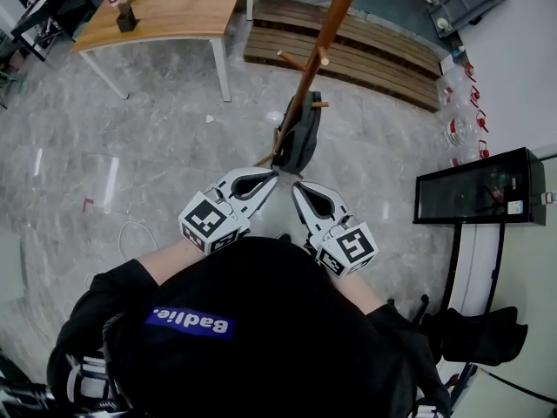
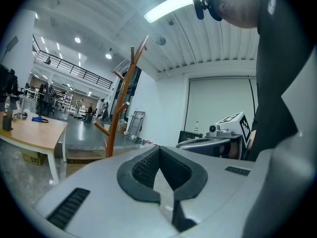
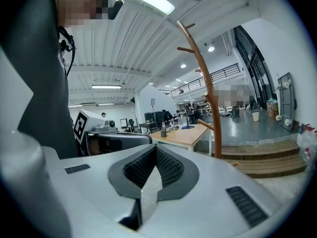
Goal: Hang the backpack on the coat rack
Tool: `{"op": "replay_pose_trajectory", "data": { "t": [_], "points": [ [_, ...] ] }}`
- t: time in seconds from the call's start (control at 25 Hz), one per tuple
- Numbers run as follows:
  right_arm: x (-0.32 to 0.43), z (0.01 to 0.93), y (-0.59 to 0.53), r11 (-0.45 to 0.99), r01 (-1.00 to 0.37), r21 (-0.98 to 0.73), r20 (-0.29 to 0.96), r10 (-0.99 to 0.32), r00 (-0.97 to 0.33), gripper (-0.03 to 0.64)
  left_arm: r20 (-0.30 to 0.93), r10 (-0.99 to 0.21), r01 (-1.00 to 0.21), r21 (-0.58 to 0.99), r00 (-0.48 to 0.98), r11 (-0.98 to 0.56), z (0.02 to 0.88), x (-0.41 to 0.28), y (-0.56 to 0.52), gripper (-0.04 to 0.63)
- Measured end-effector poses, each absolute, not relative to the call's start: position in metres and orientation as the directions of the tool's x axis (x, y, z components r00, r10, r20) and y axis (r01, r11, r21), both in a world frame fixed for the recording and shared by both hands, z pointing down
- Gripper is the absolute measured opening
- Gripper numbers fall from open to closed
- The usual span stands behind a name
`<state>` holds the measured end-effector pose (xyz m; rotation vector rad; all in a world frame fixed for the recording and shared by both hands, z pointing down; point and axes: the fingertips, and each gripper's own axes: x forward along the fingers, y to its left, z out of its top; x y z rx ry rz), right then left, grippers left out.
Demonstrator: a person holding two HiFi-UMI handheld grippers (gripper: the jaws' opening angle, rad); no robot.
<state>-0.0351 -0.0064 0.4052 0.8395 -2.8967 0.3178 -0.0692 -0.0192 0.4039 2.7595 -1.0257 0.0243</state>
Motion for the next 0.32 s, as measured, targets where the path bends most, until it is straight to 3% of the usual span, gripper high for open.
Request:
{"op": "replay_pose_trajectory", "data": {
  "t": [0.32],
  "points": [
    [-0.0367, 0.4009, 0.0040, 0.828, -0.537, -0.163, 0.168, -0.513, -0.842, 0.006, 0.083, -0.641, -0.644, 0.180, 0.763, -0.743, 0.4010, -0.0706, -0.0084, 0.009]
  ]
}}
